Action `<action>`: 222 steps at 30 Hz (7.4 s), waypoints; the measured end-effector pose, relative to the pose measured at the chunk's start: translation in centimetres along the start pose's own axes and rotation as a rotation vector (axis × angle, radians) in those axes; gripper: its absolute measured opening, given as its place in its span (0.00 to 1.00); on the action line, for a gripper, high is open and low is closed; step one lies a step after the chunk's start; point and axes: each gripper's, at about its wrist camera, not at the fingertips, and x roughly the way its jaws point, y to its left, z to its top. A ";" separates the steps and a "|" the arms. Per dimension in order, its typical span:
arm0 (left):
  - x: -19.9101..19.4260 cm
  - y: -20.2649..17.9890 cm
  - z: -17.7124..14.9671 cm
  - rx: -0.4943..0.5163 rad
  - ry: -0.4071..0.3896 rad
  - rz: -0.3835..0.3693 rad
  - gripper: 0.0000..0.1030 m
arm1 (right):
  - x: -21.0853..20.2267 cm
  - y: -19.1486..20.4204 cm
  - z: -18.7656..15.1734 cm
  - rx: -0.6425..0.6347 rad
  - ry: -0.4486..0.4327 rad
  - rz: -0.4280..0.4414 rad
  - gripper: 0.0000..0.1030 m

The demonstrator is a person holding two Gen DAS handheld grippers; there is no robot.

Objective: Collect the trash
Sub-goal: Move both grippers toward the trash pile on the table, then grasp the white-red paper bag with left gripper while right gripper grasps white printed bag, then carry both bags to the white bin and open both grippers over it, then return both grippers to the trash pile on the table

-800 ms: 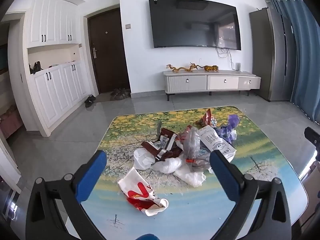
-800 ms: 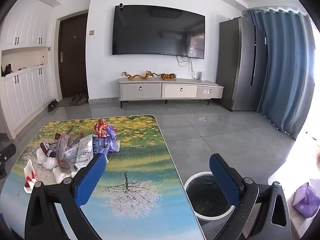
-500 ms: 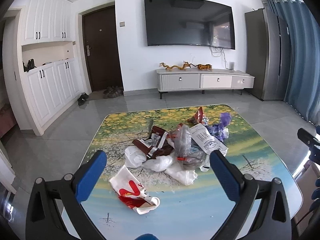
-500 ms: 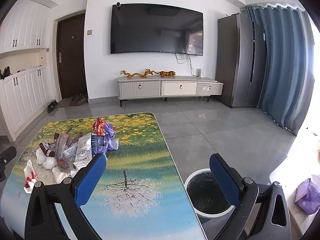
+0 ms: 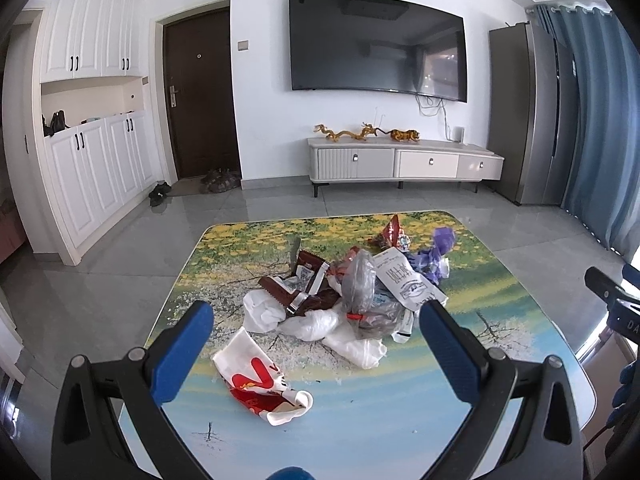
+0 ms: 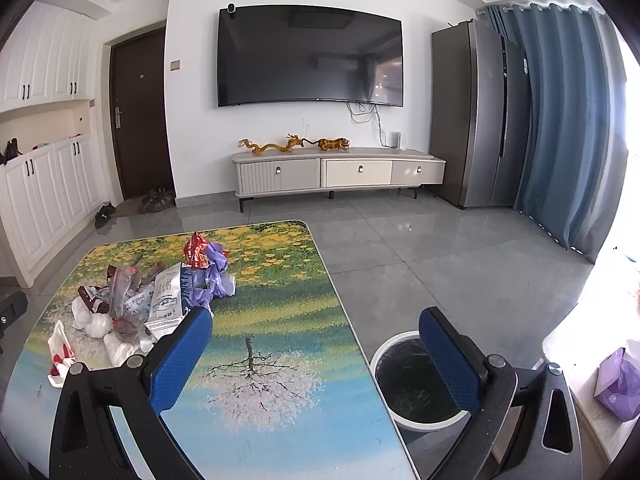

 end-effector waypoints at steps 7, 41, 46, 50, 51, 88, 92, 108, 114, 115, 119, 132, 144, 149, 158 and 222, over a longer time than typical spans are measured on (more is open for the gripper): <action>0.5 0.0 -0.2 -0.001 0.023 0.000 1.00 | 0.1 0.3 0.1 0.002 -0.006 0.003 1.00; 5.3 -1.1 -1.3 0.065 0.103 -0.049 1.00 | 4.4 0.6 -0.8 0.002 0.037 0.040 1.00; 6.3 -0.9 -1.7 0.064 0.126 -0.038 1.00 | 5.4 0.8 -1.2 -0.007 0.062 0.047 1.00; 7.0 -0.5 -2.0 0.064 0.140 -0.029 1.00 | 6.3 1.3 -1.5 -0.019 0.095 0.058 1.00; 7.2 -0.4 -2.1 0.065 0.142 -0.026 1.00 | 6.5 1.5 -1.6 -0.025 0.105 0.062 1.00; 10.3 11.5 -5.9 -0.247 0.322 -0.092 0.99 | 19.0 14.5 0.4 -0.219 0.417 0.495 0.65; 11.9 12.5 -4.9 -0.243 0.327 -0.100 0.99 | 20.0 14.7 0.4 -0.211 0.450 0.511 0.65; 14.1 10.7 -5.9 -0.208 0.399 -0.136 0.99 | 20.1 13.5 -1.3 -0.188 0.483 0.508 0.58; 14.4 10.5 -6.2 -0.210 0.414 -0.125 0.70 | 18.5 12.8 -1.2 -0.191 0.437 0.521 0.58; 14.4 10.3 -6.2 -0.202 0.410 -0.119 0.70 | 18.0 12.7 -1.2 -0.192 0.425 0.525 0.58; 14.3 10.1 -6.2 -0.209 0.410 -0.128 0.69 | 16.7 12.7 -1.1 -0.206 0.394 0.530 0.58; 11.0 9.9 -4.5 -0.212 0.324 -0.142 0.66 | 12.3 10.9 0.3 -0.147 0.293 0.582 0.58; 8.0 8.3 -2.4 -0.180 0.254 -0.167 0.56 | 8.5 8.5 1.3 -0.115 0.223 0.578 0.58; 7.1 7.2 -1.7 -0.155 0.235 -0.180 0.56 | 7.5 6.9 1.4 -0.093 0.206 0.559 0.58; 6.4 3.3 1.5 -0.101 0.206 -0.280 0.56 | 5.7 1.6 2.1 -0.019 0.148 0.486 0.58; 4.1 -7.7 11.2 0.038 -0.008 -0.421 0.69 | -2.9 -9.9 8.8 0.039 -0.150 0.075 1.00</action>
